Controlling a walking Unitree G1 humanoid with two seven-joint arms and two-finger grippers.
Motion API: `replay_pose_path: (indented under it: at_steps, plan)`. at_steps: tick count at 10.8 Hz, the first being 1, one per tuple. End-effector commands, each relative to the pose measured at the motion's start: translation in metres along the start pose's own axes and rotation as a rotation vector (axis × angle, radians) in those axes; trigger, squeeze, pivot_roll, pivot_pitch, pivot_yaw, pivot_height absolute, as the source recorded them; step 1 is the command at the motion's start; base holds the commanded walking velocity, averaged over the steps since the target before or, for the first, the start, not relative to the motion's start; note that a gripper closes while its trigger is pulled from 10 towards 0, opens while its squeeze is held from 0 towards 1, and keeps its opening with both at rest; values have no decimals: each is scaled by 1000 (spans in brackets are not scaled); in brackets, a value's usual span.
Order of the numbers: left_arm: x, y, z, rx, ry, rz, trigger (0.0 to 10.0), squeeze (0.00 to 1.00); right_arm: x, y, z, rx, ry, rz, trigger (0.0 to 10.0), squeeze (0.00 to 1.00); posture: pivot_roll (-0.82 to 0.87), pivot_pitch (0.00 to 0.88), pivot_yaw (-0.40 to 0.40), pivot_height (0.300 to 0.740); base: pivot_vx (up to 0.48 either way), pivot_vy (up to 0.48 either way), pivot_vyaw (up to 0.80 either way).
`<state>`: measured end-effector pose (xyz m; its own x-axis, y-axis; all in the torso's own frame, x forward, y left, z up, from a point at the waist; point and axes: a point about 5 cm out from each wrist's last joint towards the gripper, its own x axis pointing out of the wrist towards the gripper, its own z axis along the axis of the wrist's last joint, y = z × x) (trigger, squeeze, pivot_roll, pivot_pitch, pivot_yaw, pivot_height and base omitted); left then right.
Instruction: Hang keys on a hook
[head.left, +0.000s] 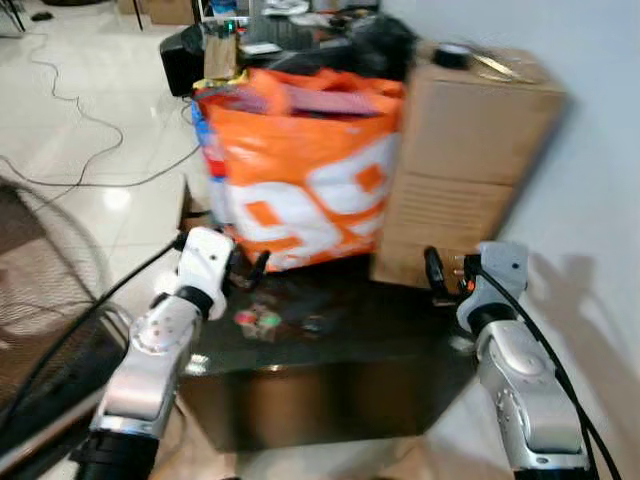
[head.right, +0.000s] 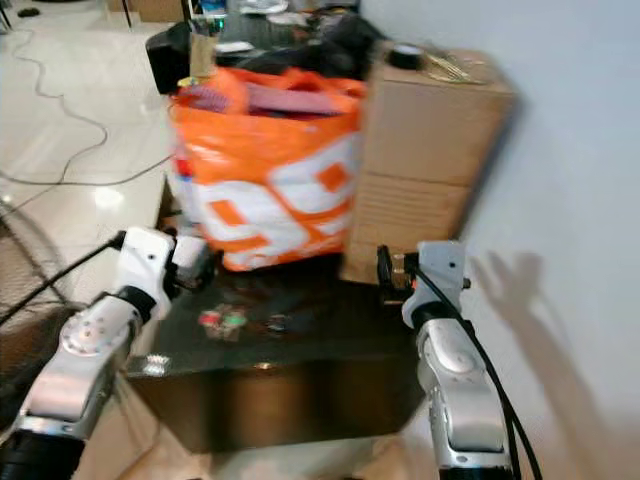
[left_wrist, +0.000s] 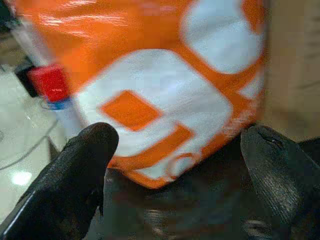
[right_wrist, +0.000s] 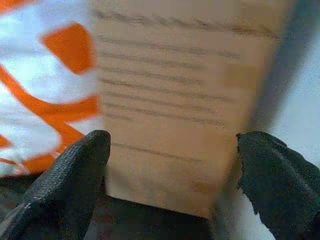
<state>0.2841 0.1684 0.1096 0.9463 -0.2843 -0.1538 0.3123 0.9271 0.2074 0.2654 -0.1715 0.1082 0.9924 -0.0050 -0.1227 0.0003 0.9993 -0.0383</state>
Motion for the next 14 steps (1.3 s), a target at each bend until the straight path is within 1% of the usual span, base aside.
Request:
replay_pose_path:
  at_steps: [1, 3, 4, 9, 11, 14]
  plan:
    - [-1, 0, 4, 17, -14, 2, 10000, 78, -1, -2, 1, 6, 4, -4, 10000, 0, -46, 0, -16, 740, 0, -480, 0]
    - [-1, 0, 4, 16, -12, -1, 10000, 75, -1, 0, 0, 9, 7, 0, 10000, 0, -50, 0, -11, 740, 0, -480, 0]
    - [0, 0, 4, 10, -11, -2, 10000, 59, -2, -1, 0, 11, 8, 1, 10000, 0, -52, 0, -8, 740, 0, 0, 0]
    - [1, 2, 3, -6, -5, 1, 10000, 63, -4, 2, -2, 21, 17, 9, 10000, 0, -54, 0, 0, 740, 0, 0, 0]
    - [0, 3, 3, -8, -8, 2, 10000, 59, -4, 3, -2, 21, 19, 15, 10000, 0, -54, 0, 0, 740, 0, 459, 0]
    - [0, 4, 4, 1, -10, 12, 10000, 55, -3, 5, -4, 19, 27, 28, 10000, 0, -45, 0, -7, 740, 0, 0, 0]
